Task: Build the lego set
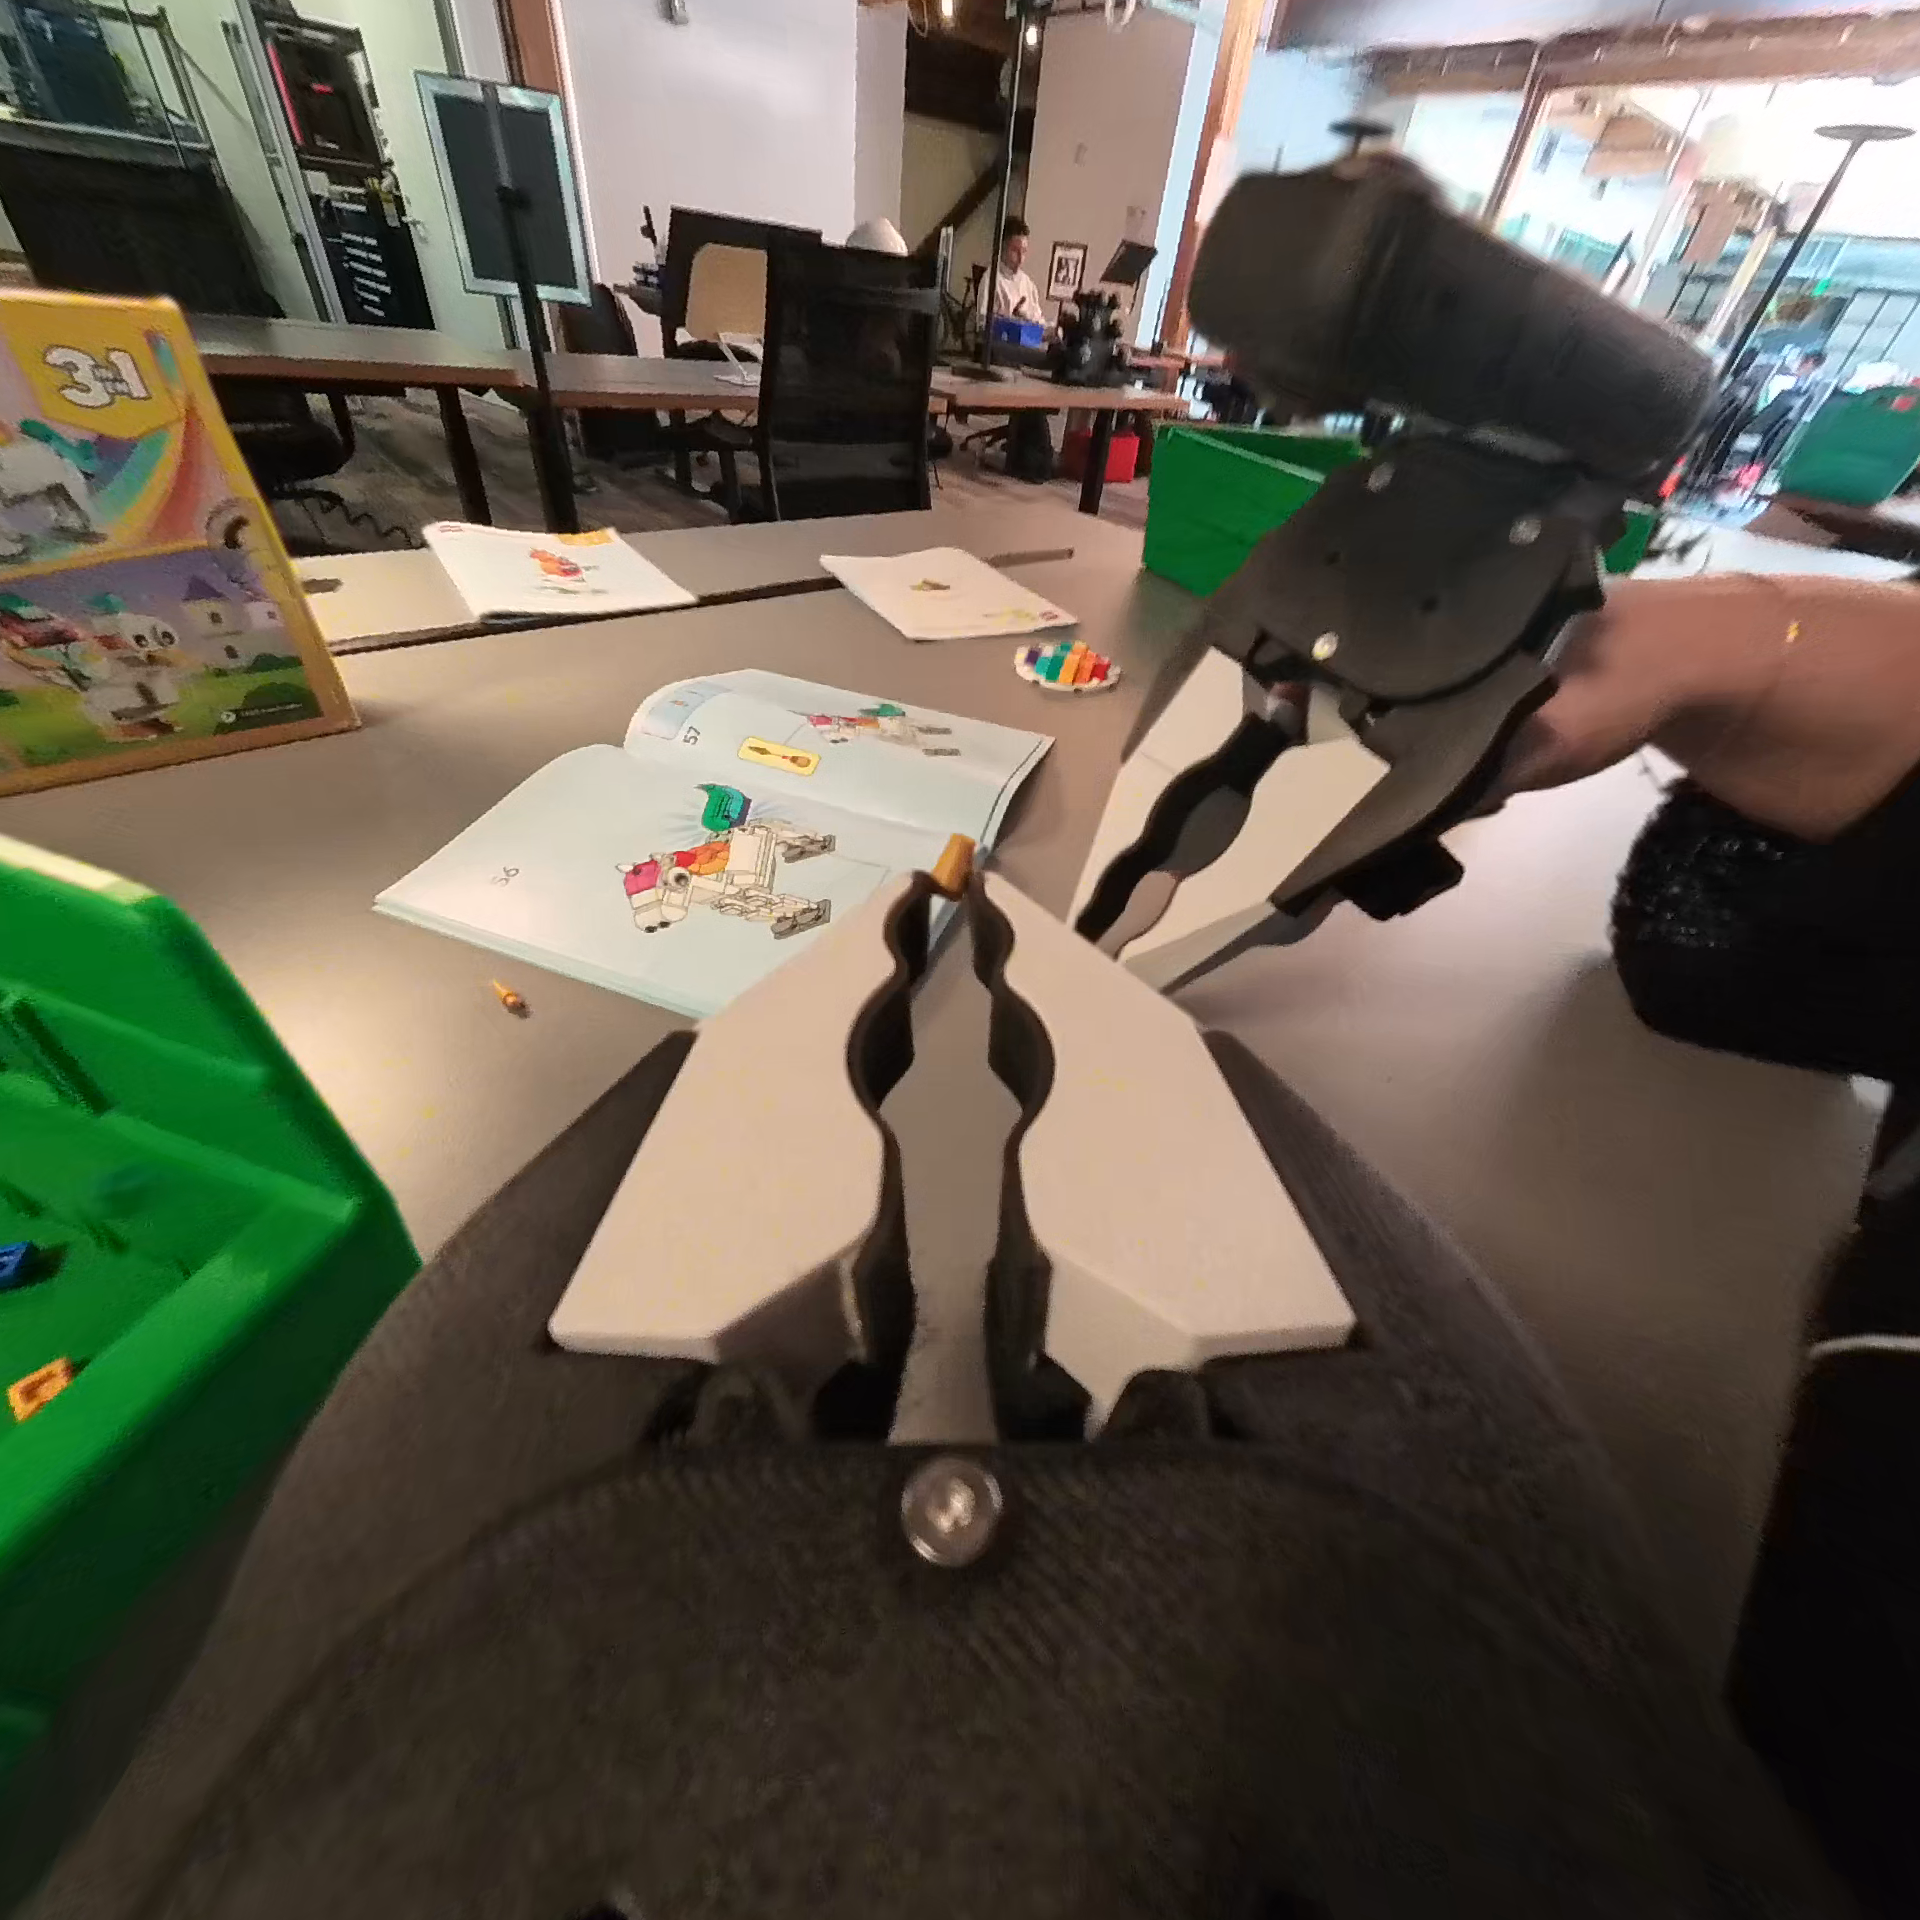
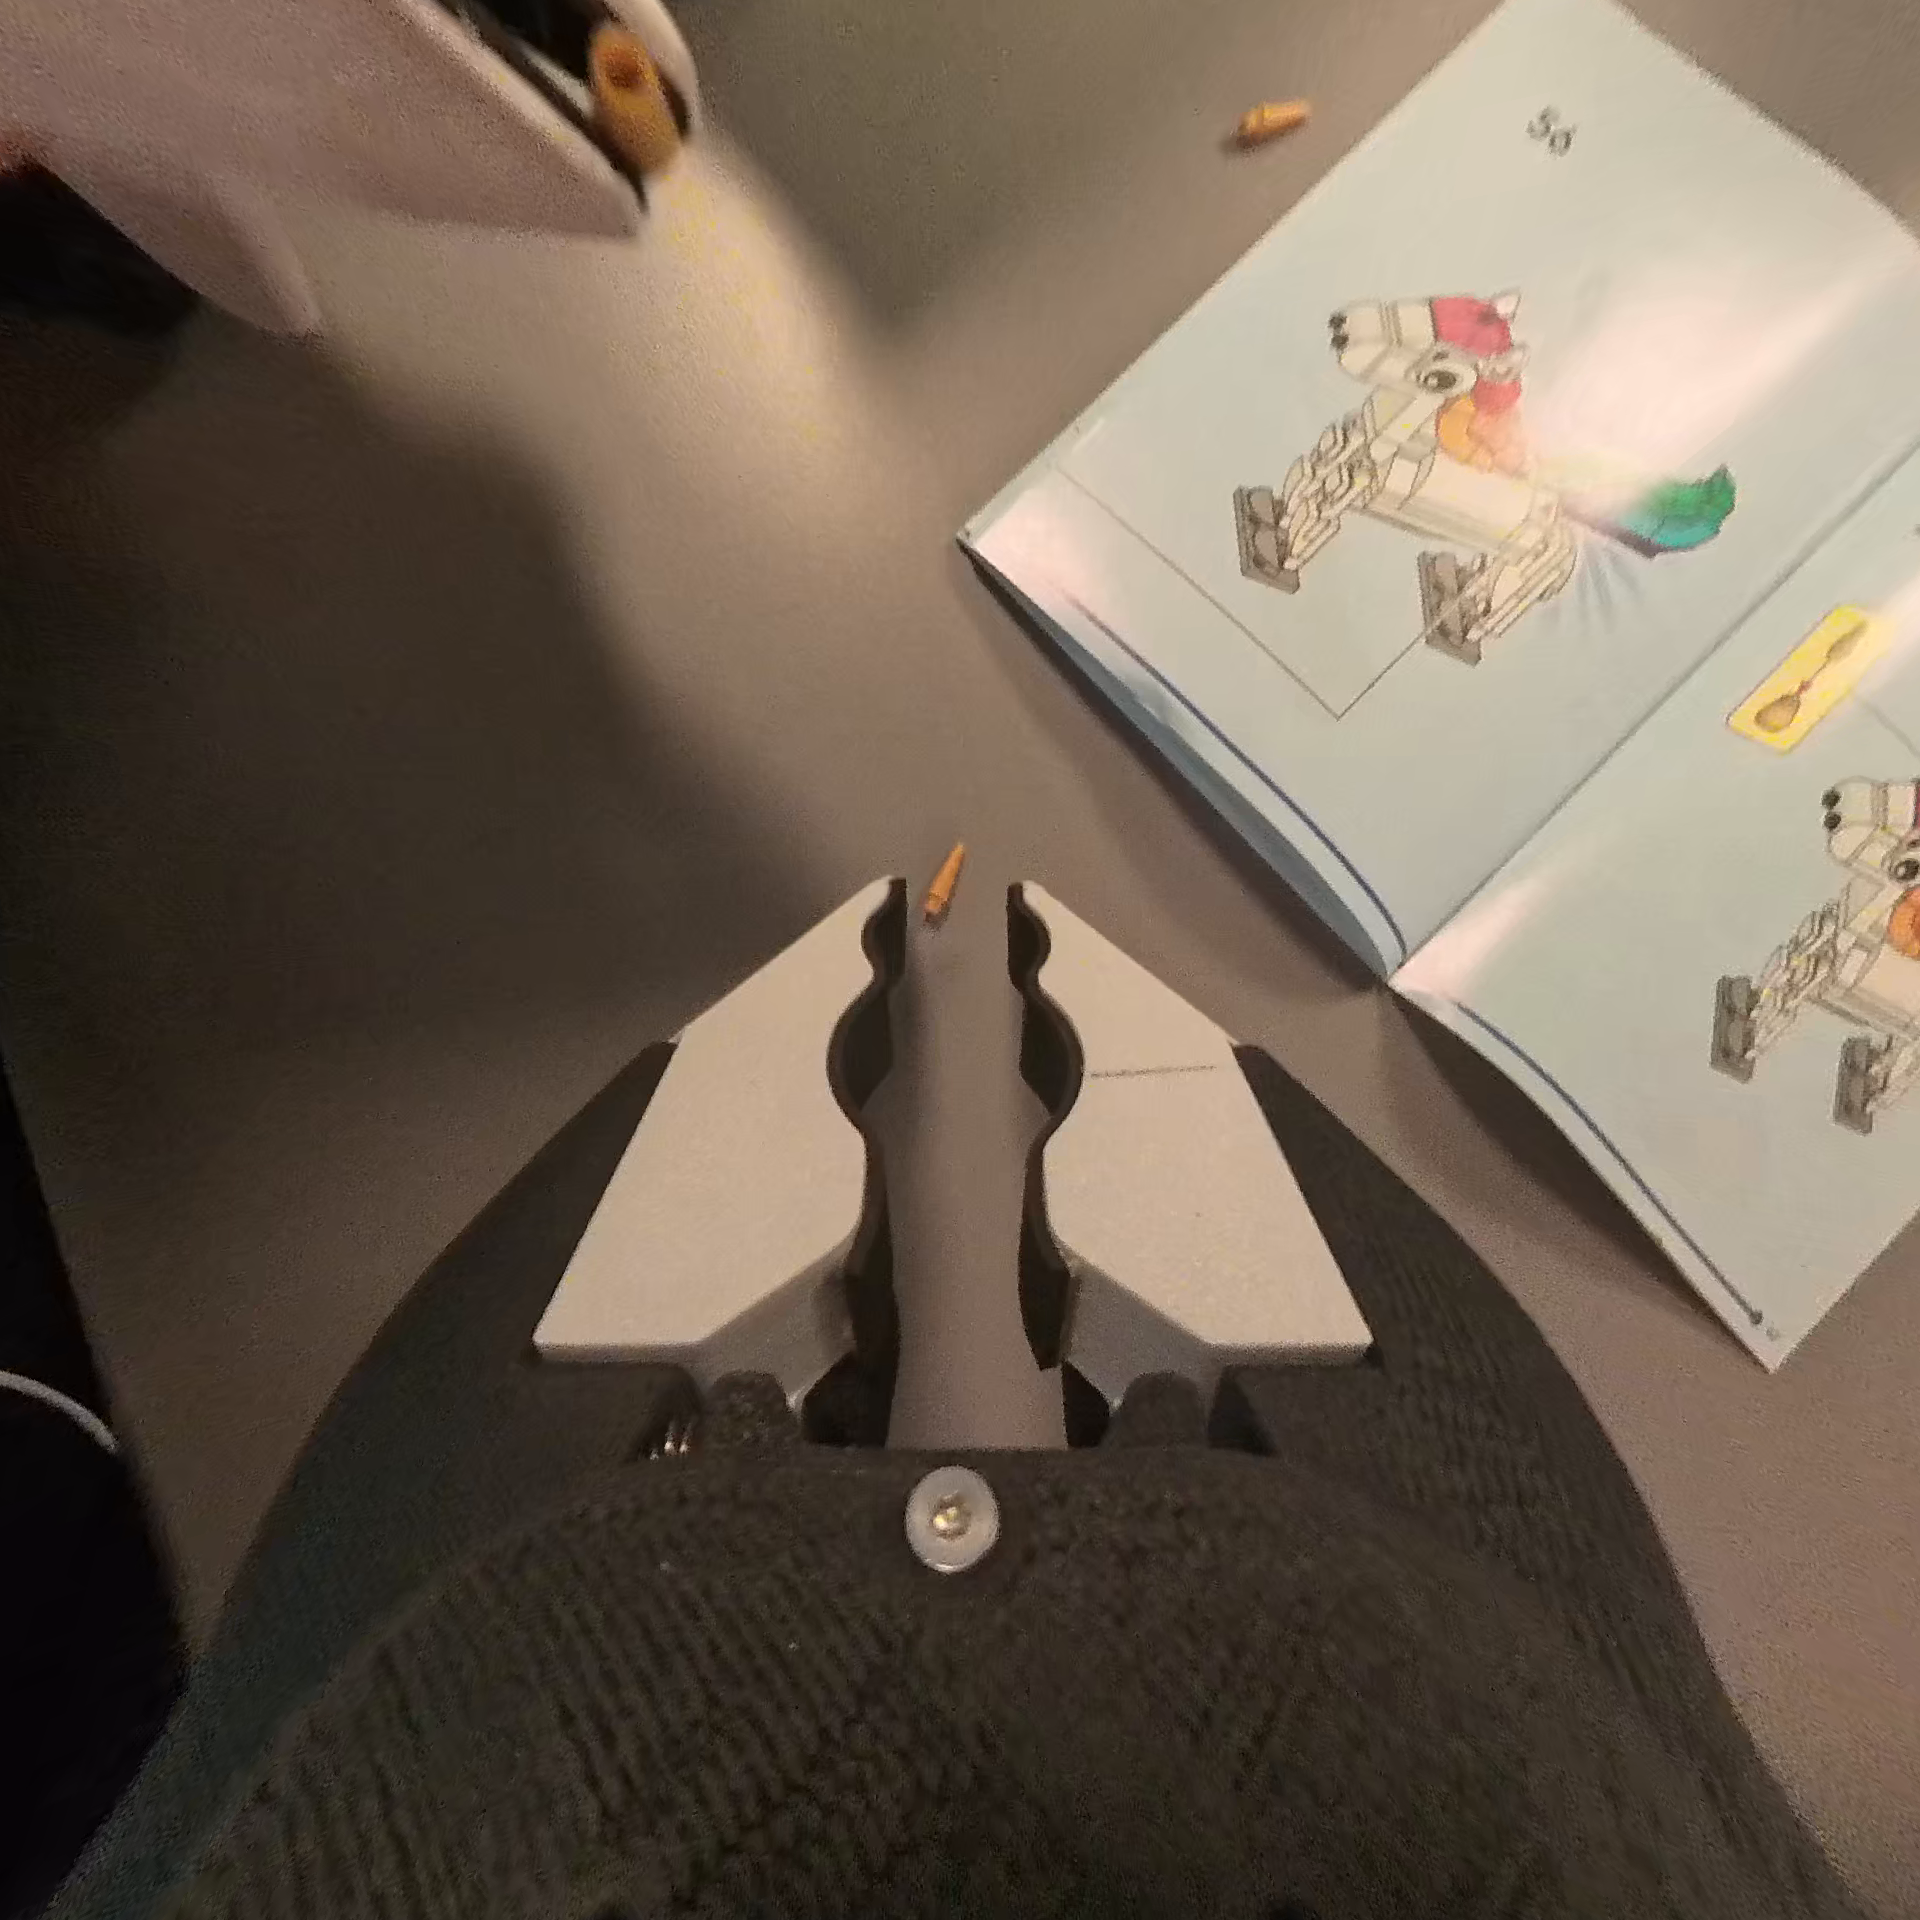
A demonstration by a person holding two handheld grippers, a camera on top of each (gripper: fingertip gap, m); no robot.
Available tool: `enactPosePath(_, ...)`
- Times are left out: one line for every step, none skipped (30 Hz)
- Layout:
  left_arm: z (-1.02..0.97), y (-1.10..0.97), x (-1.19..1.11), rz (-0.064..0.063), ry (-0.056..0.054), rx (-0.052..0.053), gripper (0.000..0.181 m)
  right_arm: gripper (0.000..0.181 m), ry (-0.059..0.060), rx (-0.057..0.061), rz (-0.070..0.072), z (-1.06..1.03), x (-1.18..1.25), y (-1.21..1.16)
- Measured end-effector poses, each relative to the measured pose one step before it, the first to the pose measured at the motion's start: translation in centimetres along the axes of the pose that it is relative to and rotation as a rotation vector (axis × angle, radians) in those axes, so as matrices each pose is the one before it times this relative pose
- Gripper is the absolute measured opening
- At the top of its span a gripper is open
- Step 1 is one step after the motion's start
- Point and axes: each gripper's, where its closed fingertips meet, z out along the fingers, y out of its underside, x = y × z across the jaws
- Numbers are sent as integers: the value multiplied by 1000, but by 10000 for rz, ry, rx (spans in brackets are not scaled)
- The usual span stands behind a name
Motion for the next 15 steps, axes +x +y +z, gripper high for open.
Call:
enactPosePath(-179, -336, -43, -94, 9, 205, 6, 17, 23, -153, 69, 63, -91, 194)
enactPosePath(-153, -263, -17, -60, 21, 154, 6, 17, -6, -143, 37, 67, -135, 160)
enactPosePath(-87, -150, 52, -43, 48, 90, 6, 17, 14, -153, 14, 81, -108, 173)
enactPosePath(-47, -53, 88, -30, 57, 33, 6, 17, 40, -156, -23, 75, -71, 198)
enactPosePath(-21, -16, 119, -19, 76, 13, 6, 17, 20, -80, -41, 23, -100, 72)
enactPosePath(-17, -24, 136, -8, 80, 20, 6, 16, -31, -49, -5, -4, -145, 20)
enactPosePath(-17, -44, 142, 7, 75, 22, 6, 16, -52, -63, 33, 0, -143, 19)
enactPosePath(-11, -25, 119, 11, 62, 15, 6, 16, -52, -43, 59, 15, -116, -7)
enactPosePath(-14, 11, 7, 20, 1, -6, 6, 16, -52, -47, 86, 25, -76, -23)
enactPosePath(-43, 38, -134, 13, -72, -7, 6, 16, -38, -48, 102, 28, -18, -28)
enactPosePath(-83, 13, -263, -25, -125, 7, 6, 16, -27, -56, 106, 41, 15, -34)
enactPosePath(-106, -29, -310, -73, -116, 37, 6, 15, -23, -71, 114, 20, 16, -18)
enactPosePath(-88, -44, -241, -109, -62, 43, 6, 15, -23, -84, 153, 19, 30, 2)
enactPosePath(-43, -26, -118, -109, 1, 22, 6, 15, -39, -93, 197, -14, 33, 18)
enactPosePath(-7, 31, -30, -73, 31, -7, 6, 14, -59, -96, 196, -6, 30, 12)
